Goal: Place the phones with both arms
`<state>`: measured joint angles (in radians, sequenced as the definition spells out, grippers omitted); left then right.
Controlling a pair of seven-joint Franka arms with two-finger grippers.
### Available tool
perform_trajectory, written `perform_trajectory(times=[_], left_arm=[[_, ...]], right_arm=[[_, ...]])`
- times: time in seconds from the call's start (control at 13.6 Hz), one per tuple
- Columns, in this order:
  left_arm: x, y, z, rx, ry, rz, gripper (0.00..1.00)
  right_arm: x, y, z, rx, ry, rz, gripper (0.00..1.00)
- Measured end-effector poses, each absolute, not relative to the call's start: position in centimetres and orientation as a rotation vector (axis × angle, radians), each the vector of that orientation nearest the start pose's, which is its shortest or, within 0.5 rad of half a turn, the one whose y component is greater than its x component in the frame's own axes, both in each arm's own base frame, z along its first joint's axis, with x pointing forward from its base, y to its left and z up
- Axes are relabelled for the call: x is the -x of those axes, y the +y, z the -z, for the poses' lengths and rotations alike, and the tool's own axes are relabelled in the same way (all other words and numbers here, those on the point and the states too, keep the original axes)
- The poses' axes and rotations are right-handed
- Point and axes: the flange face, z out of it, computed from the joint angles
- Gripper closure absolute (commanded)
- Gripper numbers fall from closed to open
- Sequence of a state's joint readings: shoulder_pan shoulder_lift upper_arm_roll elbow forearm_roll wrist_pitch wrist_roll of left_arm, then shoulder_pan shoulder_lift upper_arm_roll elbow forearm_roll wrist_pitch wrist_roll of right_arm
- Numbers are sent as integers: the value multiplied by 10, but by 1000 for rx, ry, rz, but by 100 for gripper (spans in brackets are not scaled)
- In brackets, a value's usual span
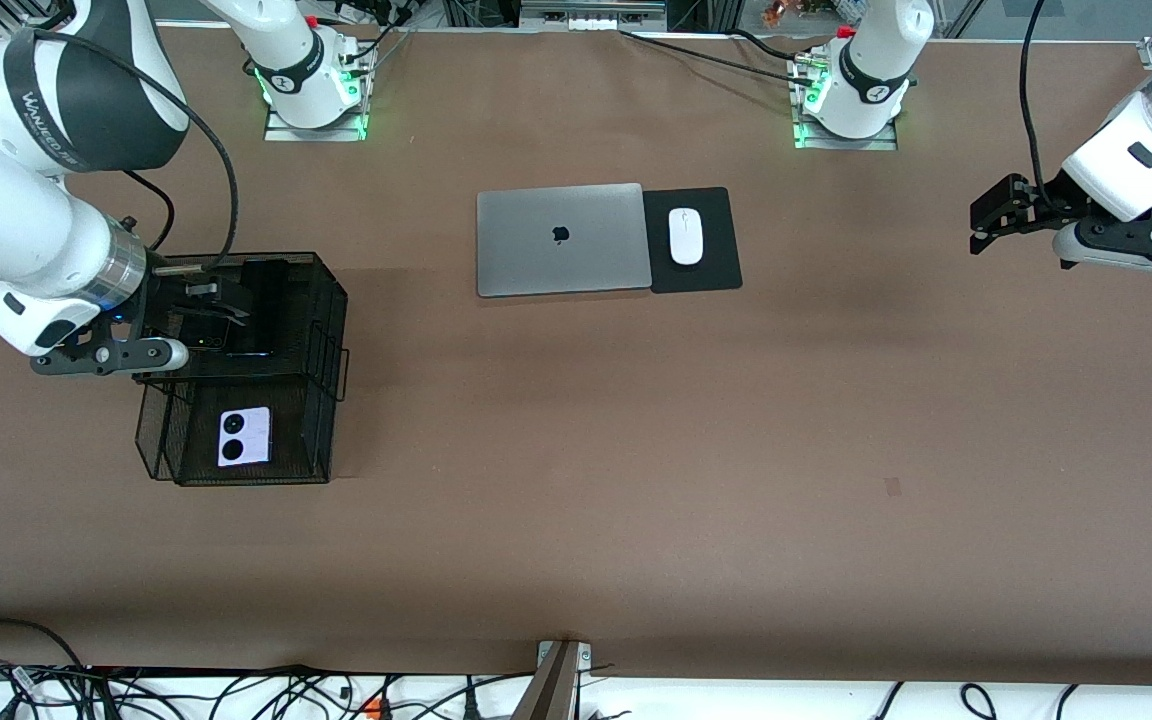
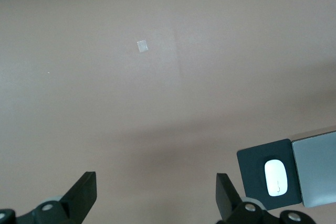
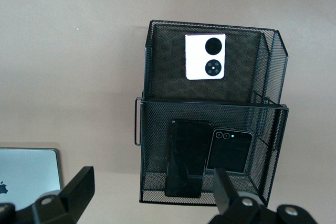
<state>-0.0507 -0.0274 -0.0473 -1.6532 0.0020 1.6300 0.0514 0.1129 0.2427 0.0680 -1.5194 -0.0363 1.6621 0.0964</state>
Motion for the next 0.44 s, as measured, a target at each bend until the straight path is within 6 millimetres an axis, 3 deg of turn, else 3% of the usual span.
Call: perform_trajectory(times=[0.44], left_arm=[[-548, -54, -606, 3130, 234, 13, 0]], right_arm=[[-620, 97, -516, 3166, -118, -129, 0]])
